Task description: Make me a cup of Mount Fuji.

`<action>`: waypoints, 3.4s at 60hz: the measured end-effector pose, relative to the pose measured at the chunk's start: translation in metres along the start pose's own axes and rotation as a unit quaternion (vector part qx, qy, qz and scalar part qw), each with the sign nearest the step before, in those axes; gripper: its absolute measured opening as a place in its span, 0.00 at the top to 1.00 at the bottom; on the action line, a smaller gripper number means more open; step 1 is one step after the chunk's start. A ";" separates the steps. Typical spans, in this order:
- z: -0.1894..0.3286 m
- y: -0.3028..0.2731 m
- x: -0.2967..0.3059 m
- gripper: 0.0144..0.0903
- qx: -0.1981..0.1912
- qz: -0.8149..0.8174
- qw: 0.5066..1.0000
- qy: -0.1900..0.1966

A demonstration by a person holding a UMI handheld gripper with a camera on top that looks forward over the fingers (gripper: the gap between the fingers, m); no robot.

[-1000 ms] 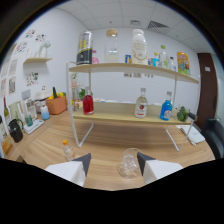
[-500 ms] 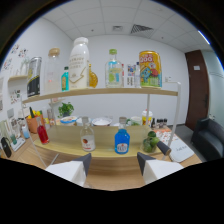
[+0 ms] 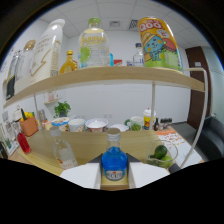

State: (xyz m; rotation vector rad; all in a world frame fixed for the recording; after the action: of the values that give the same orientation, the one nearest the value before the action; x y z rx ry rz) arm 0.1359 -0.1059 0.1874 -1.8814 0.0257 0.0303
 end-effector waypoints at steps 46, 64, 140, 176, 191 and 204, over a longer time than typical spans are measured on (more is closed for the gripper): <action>-0.085 0.111 -0.013 0.71 -0.087 -0.158 0.983 0.027; -0.068 0.100 -0.027 0.71 -0.069 -0.540 0.838 0.030; -0.124 0.024 0.024 0.71 0.047 -0.138 0.989 -0.004; -0.054 0.188 0.138 0.71 -0.143 0.013 0.989 0.016; -0.058 0.197 0.139 0.69 -0.160 -0.014 0.987 0.017; -0.078 0.198 0.150 0.40 -0.179 0.002 0.982 0.056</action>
State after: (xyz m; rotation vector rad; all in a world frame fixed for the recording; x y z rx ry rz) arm 0.2794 -0.2407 0.0180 -2.2410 0.1075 -0.0729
